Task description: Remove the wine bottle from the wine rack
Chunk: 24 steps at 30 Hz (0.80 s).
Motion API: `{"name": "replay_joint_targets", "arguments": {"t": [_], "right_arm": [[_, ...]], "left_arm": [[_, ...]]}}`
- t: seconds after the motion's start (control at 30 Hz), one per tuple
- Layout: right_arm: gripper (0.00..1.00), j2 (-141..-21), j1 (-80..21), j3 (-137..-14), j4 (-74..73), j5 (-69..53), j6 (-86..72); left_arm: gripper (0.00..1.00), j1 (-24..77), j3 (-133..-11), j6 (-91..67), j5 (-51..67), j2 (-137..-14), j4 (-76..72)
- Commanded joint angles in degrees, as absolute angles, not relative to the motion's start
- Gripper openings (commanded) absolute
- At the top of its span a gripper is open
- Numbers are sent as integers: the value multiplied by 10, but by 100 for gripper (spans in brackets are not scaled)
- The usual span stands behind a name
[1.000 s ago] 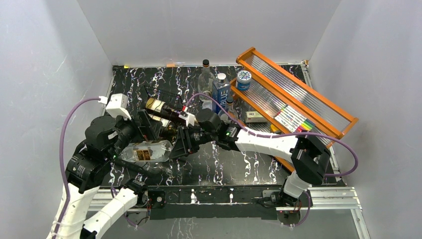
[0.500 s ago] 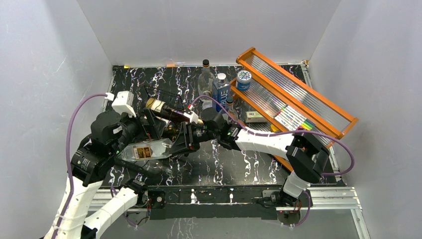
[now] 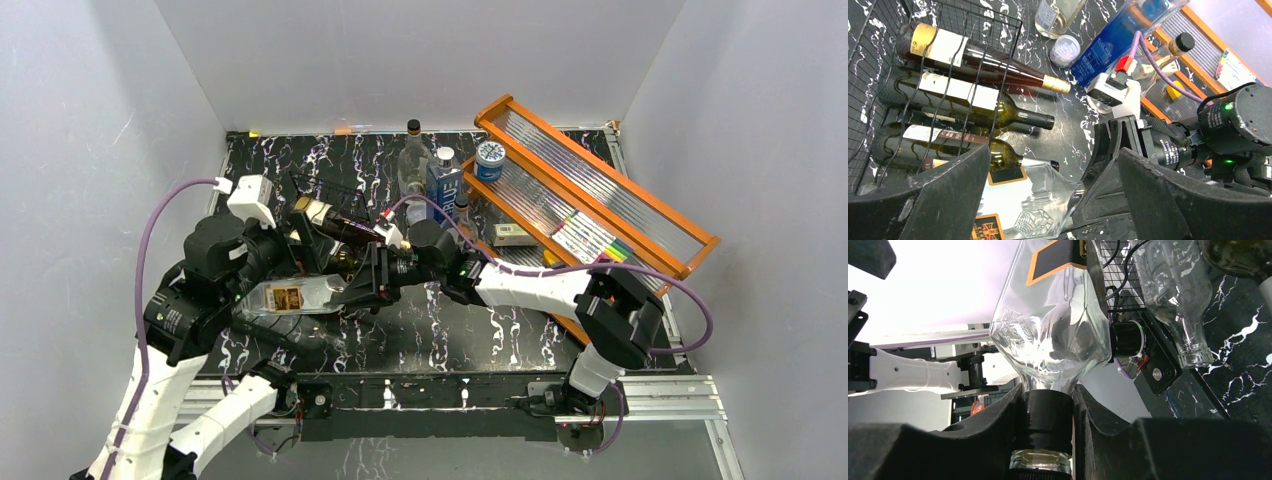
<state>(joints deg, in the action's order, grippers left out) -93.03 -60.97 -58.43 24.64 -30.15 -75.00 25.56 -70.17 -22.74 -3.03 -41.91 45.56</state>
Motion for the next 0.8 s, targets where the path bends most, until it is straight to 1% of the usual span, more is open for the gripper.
{"name": "replay_joint_targets", "arguments": {"t": [0.0,0.4,0.6,0.77], "right_arm": [[0,-857,-596,-606,386,-305,-763],[0,-811,-574,-656,302,-290,-742],[0,-784,-561,-686,245,-282,-732],[0,-771,-540,-695,228,-282,-746]], "left_arm": [[98,253,-749,-207,-41,-428,465],[98,253,-816,-187,-56,-458,489],[98,254,-833,-185,-58,-468,491],[98,253,-838,-189,-46,-474,481]]}}
